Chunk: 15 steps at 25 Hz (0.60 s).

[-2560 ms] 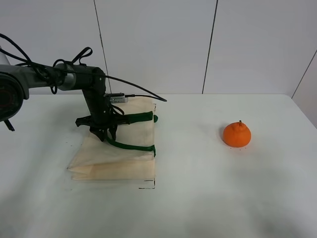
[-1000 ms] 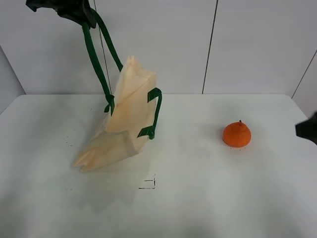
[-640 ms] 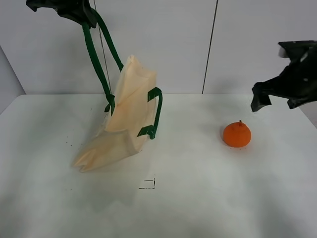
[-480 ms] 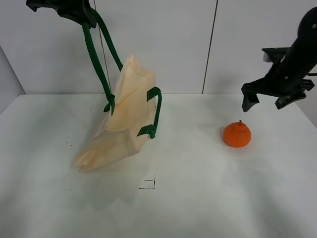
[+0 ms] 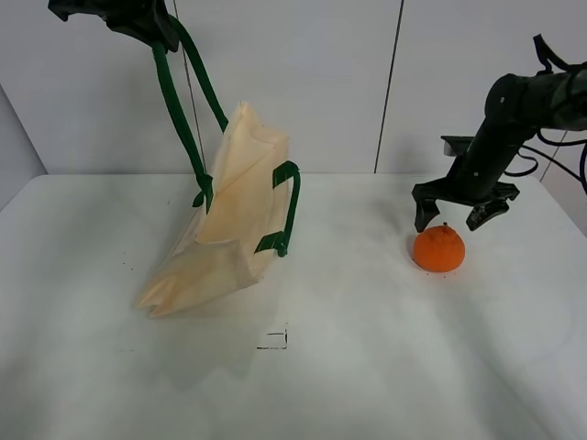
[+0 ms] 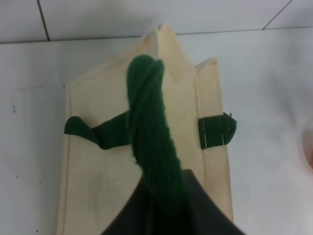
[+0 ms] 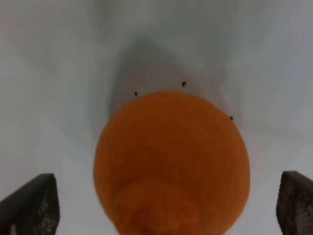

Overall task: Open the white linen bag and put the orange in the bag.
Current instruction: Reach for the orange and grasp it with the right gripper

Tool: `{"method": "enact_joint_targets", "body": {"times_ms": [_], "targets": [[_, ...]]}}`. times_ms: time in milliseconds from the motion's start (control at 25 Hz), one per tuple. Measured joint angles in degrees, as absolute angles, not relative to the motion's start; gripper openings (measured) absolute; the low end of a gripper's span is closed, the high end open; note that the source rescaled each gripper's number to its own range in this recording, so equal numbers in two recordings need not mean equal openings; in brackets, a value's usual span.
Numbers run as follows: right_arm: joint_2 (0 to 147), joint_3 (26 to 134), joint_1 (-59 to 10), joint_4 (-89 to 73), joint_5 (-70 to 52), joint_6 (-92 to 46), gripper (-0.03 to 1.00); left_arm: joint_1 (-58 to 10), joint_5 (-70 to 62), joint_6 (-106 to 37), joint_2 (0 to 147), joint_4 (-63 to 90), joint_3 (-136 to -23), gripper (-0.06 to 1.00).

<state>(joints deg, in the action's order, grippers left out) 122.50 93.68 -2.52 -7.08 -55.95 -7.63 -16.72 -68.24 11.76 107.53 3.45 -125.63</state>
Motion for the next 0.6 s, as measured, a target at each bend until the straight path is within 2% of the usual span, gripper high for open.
{"method": "enact_joint_targets", "body": {"times_ms": [600], "targets": [[127.9, 94.0, -2.5, -6.5, -53.8, -9.1, 0.98, -16.7, -68.2, 11.3, 107.5, 3.5, -125.6, 0.00]]}}
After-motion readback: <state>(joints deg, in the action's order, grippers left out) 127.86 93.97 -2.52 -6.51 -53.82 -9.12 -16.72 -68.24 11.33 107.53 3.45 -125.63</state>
